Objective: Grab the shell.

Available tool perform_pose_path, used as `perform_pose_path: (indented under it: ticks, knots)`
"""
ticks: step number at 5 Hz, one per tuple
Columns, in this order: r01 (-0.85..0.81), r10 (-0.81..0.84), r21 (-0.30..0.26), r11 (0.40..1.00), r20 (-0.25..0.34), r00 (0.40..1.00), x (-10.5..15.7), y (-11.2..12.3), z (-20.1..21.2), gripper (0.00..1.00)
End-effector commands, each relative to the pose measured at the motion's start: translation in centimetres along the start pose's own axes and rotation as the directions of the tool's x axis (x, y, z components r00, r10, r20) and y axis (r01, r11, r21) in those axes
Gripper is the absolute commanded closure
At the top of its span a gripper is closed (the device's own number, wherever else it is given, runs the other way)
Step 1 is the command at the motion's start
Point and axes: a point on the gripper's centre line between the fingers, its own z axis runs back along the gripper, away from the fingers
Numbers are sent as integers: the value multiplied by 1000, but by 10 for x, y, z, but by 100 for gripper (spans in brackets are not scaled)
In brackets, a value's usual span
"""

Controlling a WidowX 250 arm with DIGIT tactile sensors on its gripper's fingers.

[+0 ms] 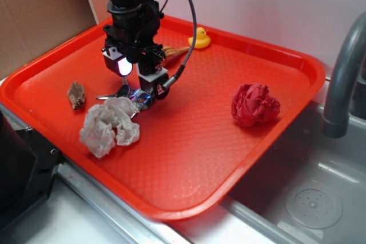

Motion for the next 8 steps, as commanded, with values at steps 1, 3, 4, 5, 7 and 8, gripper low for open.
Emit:
perform_pose_path:
  ticks: [1, 3, 4, 5, 7, 8]
  knots:
    - [-62, 72, -115, 991, 89, 993, 21, 33, 17, 0]
    - [-30, 45, -135, 990, 107, 993, 47, 30, 19, 0]
    - [-29, 42, -119, 992, 106, 994, 53, 25, 18, 0]
    - [-33, 43, -105, 994, 94, 995, 60, 24, 12, 0]
    - [-31, 39, -94, 995, 86, 996, 70, 12, -3, 0]
    - [-6, 12, -71, 997, 85, 996, 67, -2, -8, 0]
